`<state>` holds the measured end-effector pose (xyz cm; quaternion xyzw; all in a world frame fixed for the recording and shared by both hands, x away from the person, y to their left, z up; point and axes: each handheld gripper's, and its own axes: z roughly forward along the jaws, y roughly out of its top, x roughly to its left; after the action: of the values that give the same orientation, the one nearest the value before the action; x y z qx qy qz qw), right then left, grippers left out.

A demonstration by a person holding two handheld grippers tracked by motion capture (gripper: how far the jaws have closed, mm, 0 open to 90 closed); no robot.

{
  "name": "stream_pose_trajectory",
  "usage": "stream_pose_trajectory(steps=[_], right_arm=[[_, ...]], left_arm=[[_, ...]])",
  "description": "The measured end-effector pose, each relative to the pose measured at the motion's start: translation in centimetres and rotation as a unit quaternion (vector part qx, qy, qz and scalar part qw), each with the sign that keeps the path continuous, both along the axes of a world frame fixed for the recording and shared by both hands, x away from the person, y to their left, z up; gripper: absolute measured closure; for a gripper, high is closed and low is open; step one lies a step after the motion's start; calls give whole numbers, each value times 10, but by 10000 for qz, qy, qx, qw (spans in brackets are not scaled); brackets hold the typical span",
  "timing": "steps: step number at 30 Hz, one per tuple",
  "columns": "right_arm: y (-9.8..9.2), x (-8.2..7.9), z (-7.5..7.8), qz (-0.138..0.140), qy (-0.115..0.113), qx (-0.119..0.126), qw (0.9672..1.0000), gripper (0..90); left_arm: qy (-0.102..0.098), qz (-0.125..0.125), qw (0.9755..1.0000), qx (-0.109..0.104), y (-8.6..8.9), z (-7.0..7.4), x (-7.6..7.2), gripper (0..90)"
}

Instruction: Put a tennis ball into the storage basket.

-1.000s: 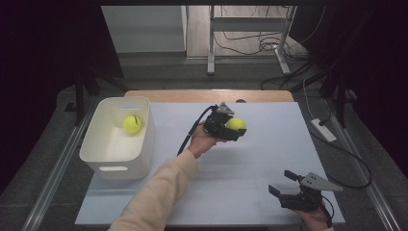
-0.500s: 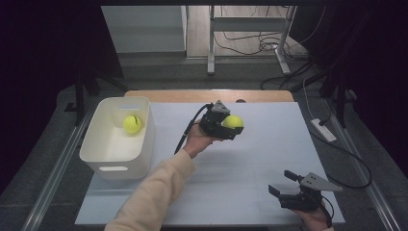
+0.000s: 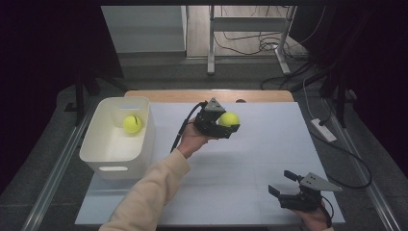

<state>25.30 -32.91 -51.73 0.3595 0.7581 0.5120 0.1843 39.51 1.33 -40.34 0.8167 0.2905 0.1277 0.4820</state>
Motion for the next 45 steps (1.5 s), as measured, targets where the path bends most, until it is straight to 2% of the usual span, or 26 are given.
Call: stream_pose_trajectory(steps=[17, 30, 45], right_arm=[[2, 1, 0, 38, -9, -30, 10000, 110], [3, 1, 0, 43, -16, -41, 10000, 109], [4, 1, 0, 45, -21, -43, 10000, 109]], left_arm=[[-198, 198, 9996, -88, 28, 17, -11, 270], [-218, 364, 9990, -148, 46, 22, -14, 270], [-352, 502, 9980, -173, 64, 33, -21, 270]])
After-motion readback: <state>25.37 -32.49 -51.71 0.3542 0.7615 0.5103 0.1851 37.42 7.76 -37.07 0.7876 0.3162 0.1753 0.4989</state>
